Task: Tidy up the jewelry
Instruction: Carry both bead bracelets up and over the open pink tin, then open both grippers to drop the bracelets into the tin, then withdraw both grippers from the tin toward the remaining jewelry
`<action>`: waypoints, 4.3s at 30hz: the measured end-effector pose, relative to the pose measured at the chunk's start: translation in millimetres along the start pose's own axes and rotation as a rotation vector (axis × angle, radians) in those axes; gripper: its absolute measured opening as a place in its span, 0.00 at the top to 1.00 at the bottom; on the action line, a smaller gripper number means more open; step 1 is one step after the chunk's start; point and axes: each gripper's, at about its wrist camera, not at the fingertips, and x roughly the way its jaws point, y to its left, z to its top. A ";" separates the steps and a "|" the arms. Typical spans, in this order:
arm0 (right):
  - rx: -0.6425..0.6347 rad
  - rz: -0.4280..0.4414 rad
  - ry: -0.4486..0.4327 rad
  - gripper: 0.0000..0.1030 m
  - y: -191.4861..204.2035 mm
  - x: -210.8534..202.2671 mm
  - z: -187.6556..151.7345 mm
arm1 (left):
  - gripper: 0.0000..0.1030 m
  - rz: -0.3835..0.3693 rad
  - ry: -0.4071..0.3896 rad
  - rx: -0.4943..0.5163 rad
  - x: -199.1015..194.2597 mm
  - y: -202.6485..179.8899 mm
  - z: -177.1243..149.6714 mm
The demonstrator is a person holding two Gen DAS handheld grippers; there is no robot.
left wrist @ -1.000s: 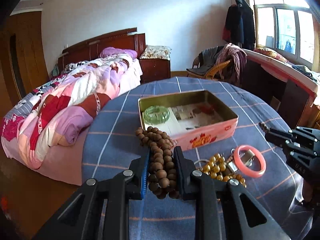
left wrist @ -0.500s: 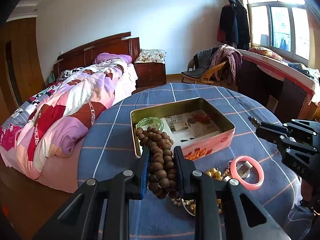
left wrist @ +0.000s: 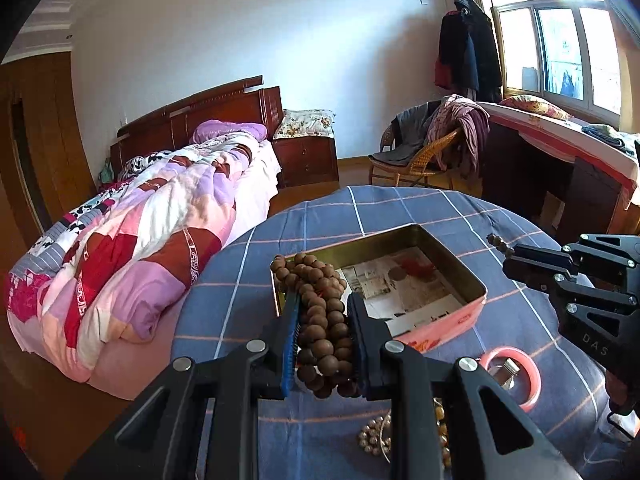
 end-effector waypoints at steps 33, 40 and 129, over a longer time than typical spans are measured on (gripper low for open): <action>-0.065 -0.024 0.048 0.88 6.7 66.1 40.2 | 0.77 0.035 0.037 0.032 61.1 10.7 38.2; -0.059 -0.032 0.070 0.88 2.1 79.2 40.6 | 0.77 0.045 0.050 0.042 75.7 10.0 39.4; 0.068 -0.111 0.206 0.38 -12.6 10.0 -65.3 | 0.58 -0.016 0.201 0.070 23.5 -35.3 -82.5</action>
